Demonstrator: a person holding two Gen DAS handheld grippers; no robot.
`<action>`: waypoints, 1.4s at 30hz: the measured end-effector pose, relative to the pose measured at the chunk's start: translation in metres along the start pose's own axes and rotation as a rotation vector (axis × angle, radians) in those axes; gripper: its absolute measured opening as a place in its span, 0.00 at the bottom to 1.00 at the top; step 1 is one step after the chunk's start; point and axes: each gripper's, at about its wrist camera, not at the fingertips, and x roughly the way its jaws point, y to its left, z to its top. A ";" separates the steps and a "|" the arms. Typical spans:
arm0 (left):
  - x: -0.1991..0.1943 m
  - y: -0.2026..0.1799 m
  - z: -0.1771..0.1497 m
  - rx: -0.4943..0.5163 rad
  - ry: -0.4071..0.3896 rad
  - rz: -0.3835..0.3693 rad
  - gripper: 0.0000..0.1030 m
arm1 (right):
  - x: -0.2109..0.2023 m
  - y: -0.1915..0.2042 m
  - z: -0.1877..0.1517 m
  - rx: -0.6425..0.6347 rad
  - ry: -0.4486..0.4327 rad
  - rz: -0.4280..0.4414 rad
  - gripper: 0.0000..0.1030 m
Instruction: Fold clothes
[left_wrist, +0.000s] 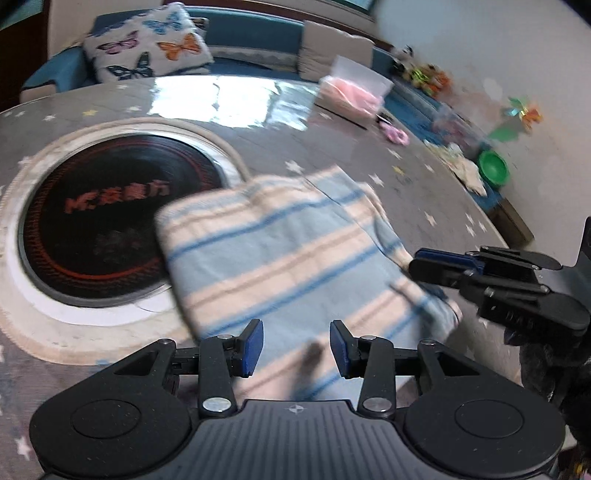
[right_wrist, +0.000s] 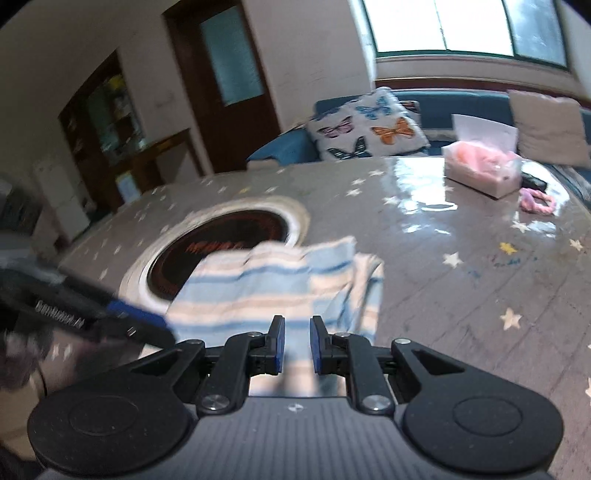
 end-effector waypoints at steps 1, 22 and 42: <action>0.002 -0.003 -0.002 0.009 0.004 -0.008 0.41 | -0.001 0.006 -0.005 -0.039 0.004 -0.006 0.14; 0.007 -0.023 -0.017 0.142 0.002 -0.019 0.41 | 0.043 -0.008 0.006 -0.063 0.040 -0.076 0.16; 0.023 0.063 0.037 -0.060 -0.090 0.144 0.35 | 0.077 -0.018 0.029 -0.023 0.039 -0.064 0.17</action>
